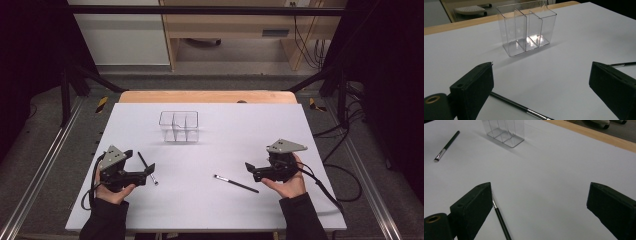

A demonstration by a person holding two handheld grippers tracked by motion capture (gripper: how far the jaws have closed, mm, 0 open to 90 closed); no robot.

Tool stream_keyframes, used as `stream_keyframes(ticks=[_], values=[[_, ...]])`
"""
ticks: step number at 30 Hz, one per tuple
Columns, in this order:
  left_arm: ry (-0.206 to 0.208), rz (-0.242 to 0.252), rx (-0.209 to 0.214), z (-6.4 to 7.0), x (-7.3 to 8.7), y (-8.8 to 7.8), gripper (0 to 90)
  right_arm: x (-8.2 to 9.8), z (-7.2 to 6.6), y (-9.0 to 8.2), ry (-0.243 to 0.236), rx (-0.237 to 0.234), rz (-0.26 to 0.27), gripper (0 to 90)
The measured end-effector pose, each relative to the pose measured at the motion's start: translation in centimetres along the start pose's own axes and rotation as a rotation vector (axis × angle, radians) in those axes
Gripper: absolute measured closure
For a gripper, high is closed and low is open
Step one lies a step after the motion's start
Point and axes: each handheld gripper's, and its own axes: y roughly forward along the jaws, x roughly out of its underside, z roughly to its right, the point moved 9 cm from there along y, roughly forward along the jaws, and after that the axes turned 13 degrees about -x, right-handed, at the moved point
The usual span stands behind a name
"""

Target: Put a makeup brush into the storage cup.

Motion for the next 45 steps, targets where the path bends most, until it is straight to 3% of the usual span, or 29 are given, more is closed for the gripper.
stream_keyframes(ticks=[15,28,45], values=[[0.006,-0.005,0.001,0.1,0.1,0.1,5.0,1.5,-1.9,2.9,-0.039,-0.041,-0.121,10.0],[0.012,-0.011,0.003,0.2,0.2,0.2,5.3,2.3,-2.9,4.7,-0.042,-0.074,-0.166,17.1],[0.021,-0.022,0.008,0.4,0.4,0.4,5.6,5.2,-3.8,7.7,-0.059,-0.114,-0.333,33.7]])
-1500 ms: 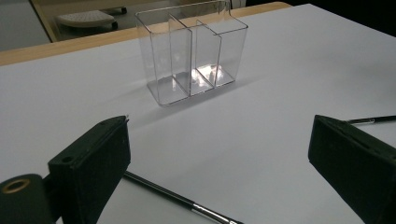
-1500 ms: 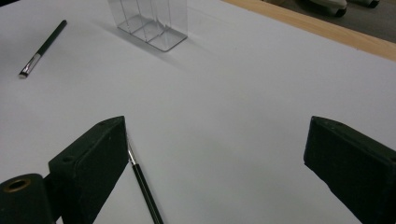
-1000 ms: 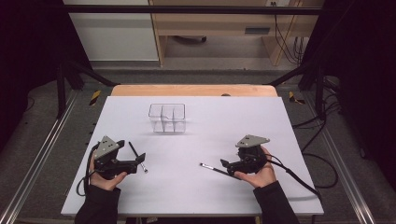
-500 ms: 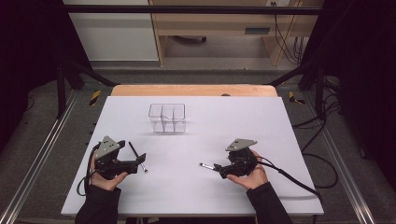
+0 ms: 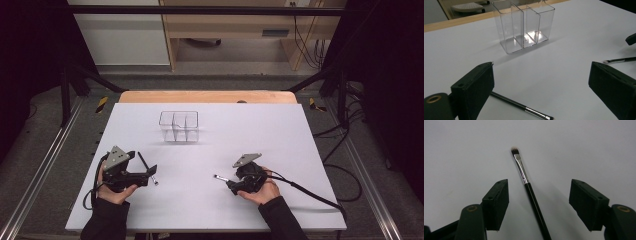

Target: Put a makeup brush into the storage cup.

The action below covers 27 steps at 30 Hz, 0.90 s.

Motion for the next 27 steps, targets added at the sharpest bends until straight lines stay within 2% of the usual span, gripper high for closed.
stream_keyframes(ticks=[15,21,27], values=[[0.000,-0.002,0.003,0.01,0.02,0.01,5.8,0.75,-0.42,1.03,-0.013,-0.029,-0.063,53.8],[0.002,-0.004,0.005,0.06,0.06,0.03,5.9,0.77,-0.59,0.99,-0.012,-0.047,-0.066,61.4],[0.003,-0.005,0.007,0.10,0.08,0.05,6.0,0.82,-0.56,0.93,0.001,-0.040,-0.069,67.5]])
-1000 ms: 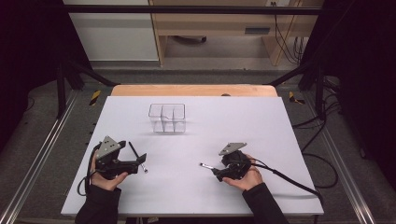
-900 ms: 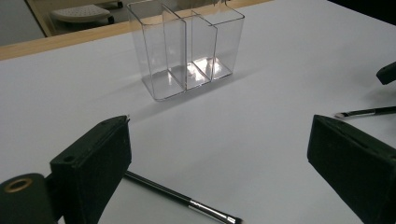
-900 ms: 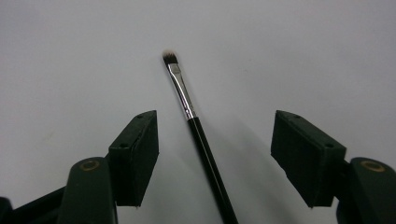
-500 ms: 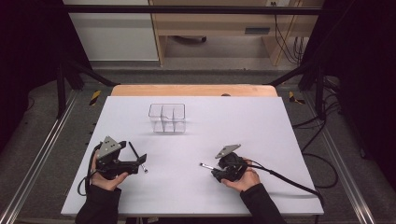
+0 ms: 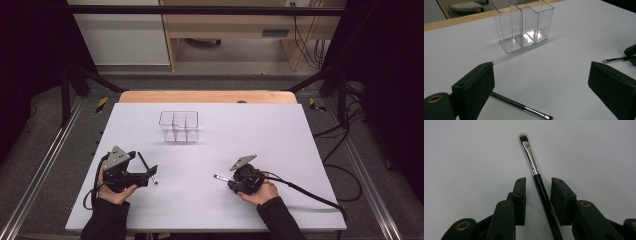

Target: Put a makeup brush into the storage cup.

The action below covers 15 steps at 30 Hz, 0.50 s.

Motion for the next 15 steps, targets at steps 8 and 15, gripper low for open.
stream_keyframes(ticks=[8,15], values=[[0.000,-0.001,0.001,0.02,0.01,0.01,6.1,0.00,0.16,-0.06,0.013,0.007,0.000,73.7],[0.000,-0.002,0.002,0.03,0.03,0.02,6.2,0.02,0.33,-0.14,0.029,0.014,-0.002,79.0]])
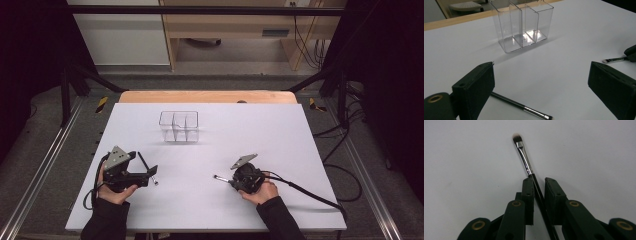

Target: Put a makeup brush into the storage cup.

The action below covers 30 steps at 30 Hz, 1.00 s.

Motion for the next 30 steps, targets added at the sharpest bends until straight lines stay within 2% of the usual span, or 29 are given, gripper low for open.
stream_keyframes(ticks=[7,17,22,30], values=[[0.001,0.000,0.001,0.0,0.0,0.0,6.4,0.0,0.1,0.0,0.015,0.002,0.003,83.7],[0.001,-0.003,0.004,0.1,0.0,0.0,6.5,-0.1,0.1,0.0,0.035,0.004,0.007,83.7],[0.003,-0.007,0.006,0.1,0.1,0.1,6.4,-0.2,0.0,-0.2,0.025,-0.006,0.016,75.1],[0.003,-0.019,0.008,0.1,0.3,0.3,6.4,-1.0,0.5,-2.2,0.003,0.015,0.035,60.3]])
